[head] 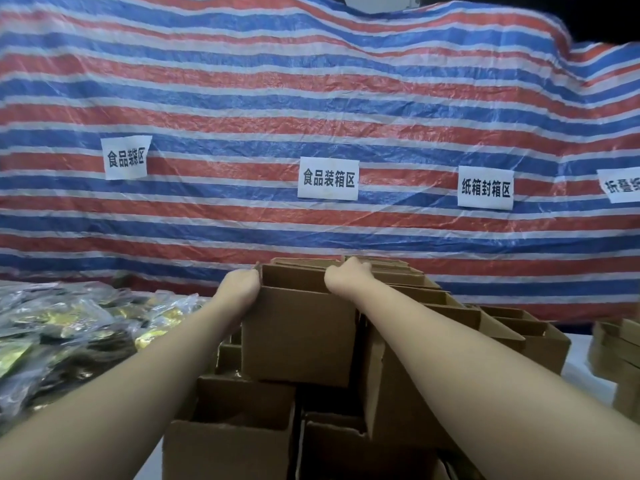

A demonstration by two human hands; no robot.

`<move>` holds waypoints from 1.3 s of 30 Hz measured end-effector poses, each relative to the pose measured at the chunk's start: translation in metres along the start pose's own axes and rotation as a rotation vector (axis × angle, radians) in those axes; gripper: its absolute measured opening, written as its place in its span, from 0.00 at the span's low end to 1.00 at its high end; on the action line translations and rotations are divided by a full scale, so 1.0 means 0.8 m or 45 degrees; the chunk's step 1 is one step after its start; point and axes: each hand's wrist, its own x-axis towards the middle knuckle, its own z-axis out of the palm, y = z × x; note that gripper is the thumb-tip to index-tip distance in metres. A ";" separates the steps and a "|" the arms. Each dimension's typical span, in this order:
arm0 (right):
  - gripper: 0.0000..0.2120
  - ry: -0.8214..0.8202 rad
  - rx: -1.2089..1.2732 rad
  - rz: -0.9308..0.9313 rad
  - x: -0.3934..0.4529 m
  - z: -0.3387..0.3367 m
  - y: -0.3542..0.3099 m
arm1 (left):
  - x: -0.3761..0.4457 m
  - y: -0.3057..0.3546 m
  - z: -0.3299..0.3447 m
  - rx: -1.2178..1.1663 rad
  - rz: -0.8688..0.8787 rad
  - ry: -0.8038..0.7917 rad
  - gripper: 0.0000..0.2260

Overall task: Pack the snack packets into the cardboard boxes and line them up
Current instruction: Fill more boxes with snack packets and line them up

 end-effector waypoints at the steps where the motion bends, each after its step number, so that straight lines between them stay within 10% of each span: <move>1: 0.31 -0.013 -0.049 -0.020 0.004 0.005 0.002 | 0.006 -0.008 0.005 0.022 -0.028 0.013 0.18; 17: 0.27 -0.065 -0.592 -0.486 -0.032 0.018 0.017 | 0.008 -0.014 0.004 0.120 0.003 0.117 0.20; 23: 0.27 0.013 -0.574 -0.574 -0.058 -0.001 0.015 | -0.042 0.006 -0.004 0.327 0.589 0.495 0.14; 39: 0.09 0.005 -0.142 -0.893 -0.266 -0.164 0.108 | -0.306 0.057 0.069 0.126 0.928 -0.130 0.08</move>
